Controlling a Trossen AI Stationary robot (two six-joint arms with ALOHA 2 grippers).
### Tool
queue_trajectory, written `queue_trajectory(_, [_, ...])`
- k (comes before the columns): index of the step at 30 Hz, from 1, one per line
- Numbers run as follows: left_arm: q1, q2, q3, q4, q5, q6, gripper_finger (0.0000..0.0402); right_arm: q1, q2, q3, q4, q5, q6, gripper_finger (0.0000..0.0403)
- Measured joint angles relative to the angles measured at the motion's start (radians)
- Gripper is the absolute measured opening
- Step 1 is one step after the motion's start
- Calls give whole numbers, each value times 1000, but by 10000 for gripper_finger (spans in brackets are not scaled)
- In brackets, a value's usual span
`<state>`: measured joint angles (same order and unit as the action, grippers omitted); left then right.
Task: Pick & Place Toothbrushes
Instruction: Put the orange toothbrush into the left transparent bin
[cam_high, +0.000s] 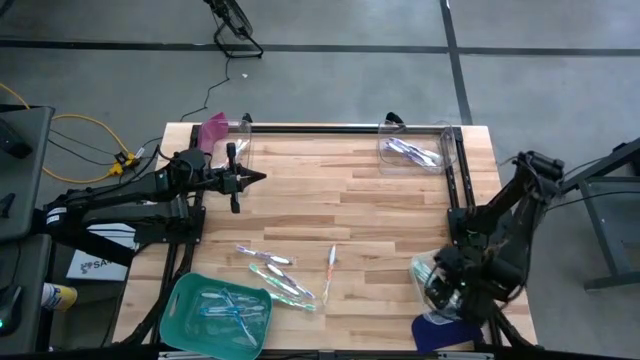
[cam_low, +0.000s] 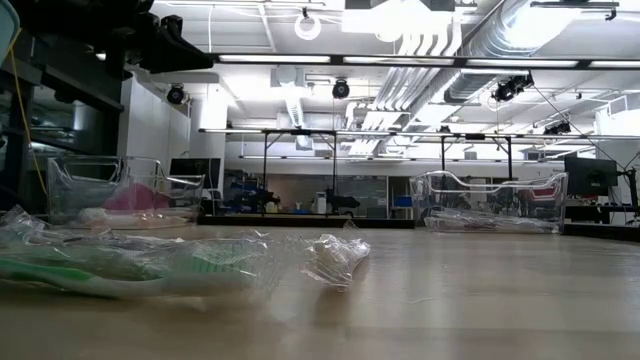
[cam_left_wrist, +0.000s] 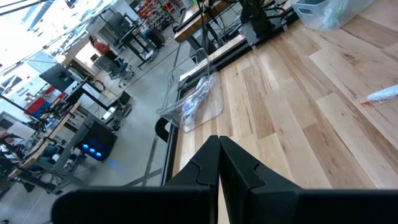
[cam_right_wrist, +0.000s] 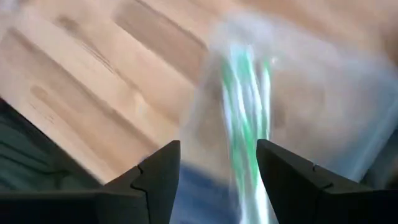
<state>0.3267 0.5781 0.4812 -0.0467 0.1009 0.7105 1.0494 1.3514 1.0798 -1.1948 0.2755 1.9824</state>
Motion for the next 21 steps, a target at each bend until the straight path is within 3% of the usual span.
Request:
queue_trajectory(5, [0, 0, 0, 0, 0, 0, 3, -139, 0, 0, 7, 142, -410, 204])
queue_trajectory(8, [0, 0, 0, 0, 0, 0, 3, -255, 0, 0, 42, 170, -617, 204])
queue_trajectory(16, [0, 0, 0, -8, 0, -7, 3, -561, 49, 0, 421, 13, -1396, 204])
queue_trajectory(21, [0, 0, 0, -13, 0, -31, 3, -692, 107, 0, 577, -157, -1728, 203])
